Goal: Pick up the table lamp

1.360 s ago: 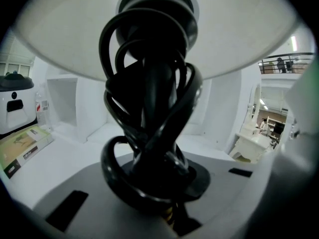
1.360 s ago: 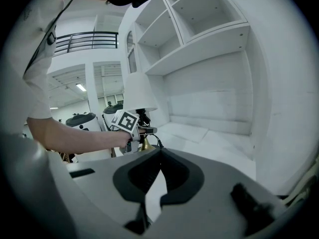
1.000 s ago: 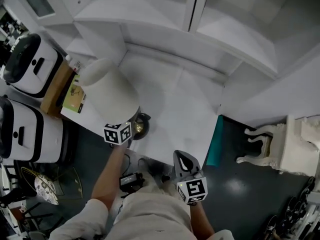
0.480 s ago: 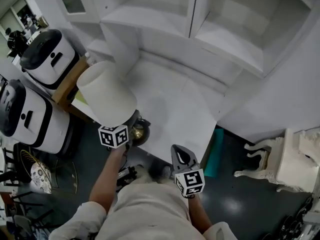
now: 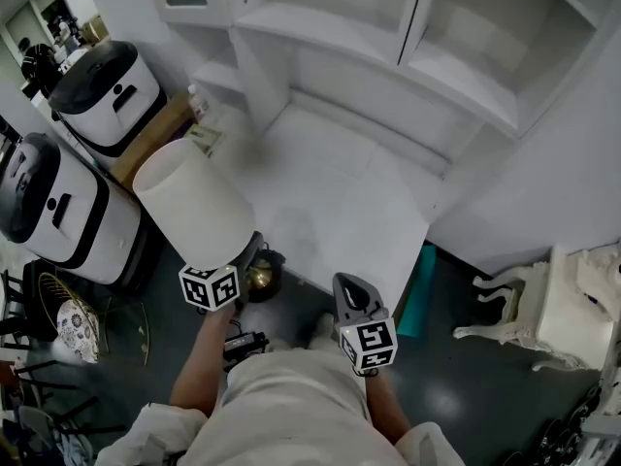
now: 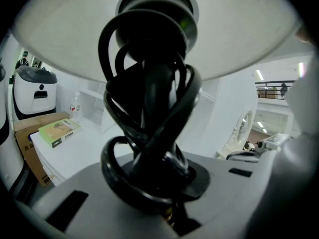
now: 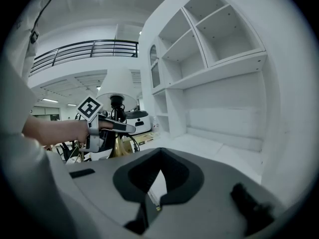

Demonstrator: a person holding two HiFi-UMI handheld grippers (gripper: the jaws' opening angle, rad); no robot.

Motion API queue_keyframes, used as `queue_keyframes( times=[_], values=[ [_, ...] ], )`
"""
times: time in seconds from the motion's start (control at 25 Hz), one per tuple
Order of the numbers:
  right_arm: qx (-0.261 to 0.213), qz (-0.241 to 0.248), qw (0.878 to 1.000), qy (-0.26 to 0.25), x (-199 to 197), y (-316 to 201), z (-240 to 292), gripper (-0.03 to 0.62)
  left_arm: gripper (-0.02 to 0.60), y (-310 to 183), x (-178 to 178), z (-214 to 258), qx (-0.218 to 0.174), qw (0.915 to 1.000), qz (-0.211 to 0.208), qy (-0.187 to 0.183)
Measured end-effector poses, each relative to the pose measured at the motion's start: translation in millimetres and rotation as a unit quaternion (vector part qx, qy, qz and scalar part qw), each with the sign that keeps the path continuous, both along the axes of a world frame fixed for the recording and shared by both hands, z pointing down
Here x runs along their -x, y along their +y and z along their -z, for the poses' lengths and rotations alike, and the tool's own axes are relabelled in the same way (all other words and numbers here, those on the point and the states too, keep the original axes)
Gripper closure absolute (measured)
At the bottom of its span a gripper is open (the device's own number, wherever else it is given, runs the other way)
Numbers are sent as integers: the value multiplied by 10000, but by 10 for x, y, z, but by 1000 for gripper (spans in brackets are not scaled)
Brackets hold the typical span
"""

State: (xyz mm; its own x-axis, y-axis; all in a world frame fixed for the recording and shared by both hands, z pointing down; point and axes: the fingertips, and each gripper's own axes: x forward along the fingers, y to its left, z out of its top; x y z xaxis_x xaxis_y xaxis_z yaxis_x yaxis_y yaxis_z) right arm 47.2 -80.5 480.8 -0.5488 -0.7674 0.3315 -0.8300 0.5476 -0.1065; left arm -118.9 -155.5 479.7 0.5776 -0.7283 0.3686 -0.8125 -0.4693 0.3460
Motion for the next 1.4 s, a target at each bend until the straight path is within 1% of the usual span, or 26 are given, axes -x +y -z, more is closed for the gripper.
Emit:
queue_keyframes(
  times=[0.16, 0.4, 0.56, 0.72, 0.88, 1.08, 1.28, 1.4],
  values=[
    [64, -57, 10000, -6, 286, 326, 40, 583, 546, 382, 242, 104, -88, 9998, -146, 39],
    [239, -171, 9995, -105, 709, 886, 80, 583, 546, 976, 628, 195, -117, 9993, -318, 126],
    [247, -278, 9993, 0, 855, 1258, 88, 583, 546, 1392, 747, 193, -136, 9985, -526, 88],
    [313, -340, 9989, 52, 994, 1583, 88, 583, 546, 1764, 831, 149, -60, 9974, -683, 231],
    [342, -299, 9990, 12, 1061, 1790, 94, 583, 547, 2036, 851, 105, 12, 9967, -717, 379],
    [231, -204, 9995, 7, 996, 1959, 159, 583, 548, 2321, 803, 166, -48, 9969, -711, 345],
    [76, 69, 9998, 188, 900, 2104, 233, 583, 548, 2558, 675, 323, -183, 9972, -631, 349],
    [30, 211, 9996, 167, 781, 2211, 289, 583, 548, 2692, 540, 371, -220, 9974, -569, 395]
  ],
)
